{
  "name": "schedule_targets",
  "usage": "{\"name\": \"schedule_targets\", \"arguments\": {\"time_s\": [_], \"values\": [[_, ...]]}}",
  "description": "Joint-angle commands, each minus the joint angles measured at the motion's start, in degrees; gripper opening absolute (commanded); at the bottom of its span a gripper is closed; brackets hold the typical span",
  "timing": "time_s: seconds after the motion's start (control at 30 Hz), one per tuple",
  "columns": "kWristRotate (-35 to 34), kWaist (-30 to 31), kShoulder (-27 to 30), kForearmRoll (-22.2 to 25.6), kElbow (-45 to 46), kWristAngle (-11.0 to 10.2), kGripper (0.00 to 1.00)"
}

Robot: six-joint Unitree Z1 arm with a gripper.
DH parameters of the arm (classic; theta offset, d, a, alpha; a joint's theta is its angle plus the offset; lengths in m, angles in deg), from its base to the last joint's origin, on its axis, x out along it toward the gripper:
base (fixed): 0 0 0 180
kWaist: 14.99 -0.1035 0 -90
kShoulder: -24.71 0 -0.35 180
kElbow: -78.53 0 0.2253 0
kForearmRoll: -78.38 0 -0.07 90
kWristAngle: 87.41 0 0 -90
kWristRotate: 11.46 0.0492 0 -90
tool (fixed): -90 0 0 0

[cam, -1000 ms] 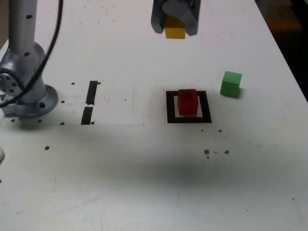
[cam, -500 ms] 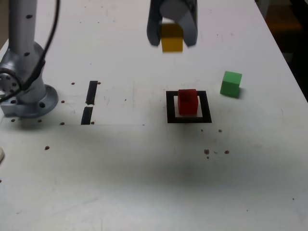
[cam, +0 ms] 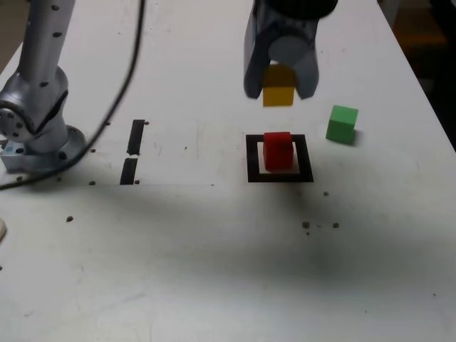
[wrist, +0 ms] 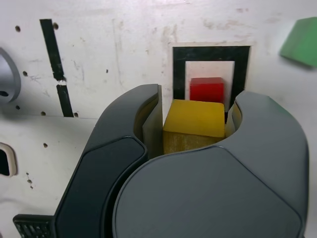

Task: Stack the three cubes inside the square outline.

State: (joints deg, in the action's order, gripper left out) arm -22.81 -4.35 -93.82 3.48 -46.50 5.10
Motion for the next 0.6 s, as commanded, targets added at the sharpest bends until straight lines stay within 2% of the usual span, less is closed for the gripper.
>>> {"name": "schedule_targets", "arguments": {"time_s": [0.0, 0.17, 0.57], "values": [[-0.5, -0.6, -0.6, -1.9, 3.0, 1.0, 0.05], [-0.6, -2.2, 0.4, -8.5, 9.4, 2.4, 0.05], [-2.0, -2.3, 1.2, -9.1, 10.6, 4.5, 0.05]]}}
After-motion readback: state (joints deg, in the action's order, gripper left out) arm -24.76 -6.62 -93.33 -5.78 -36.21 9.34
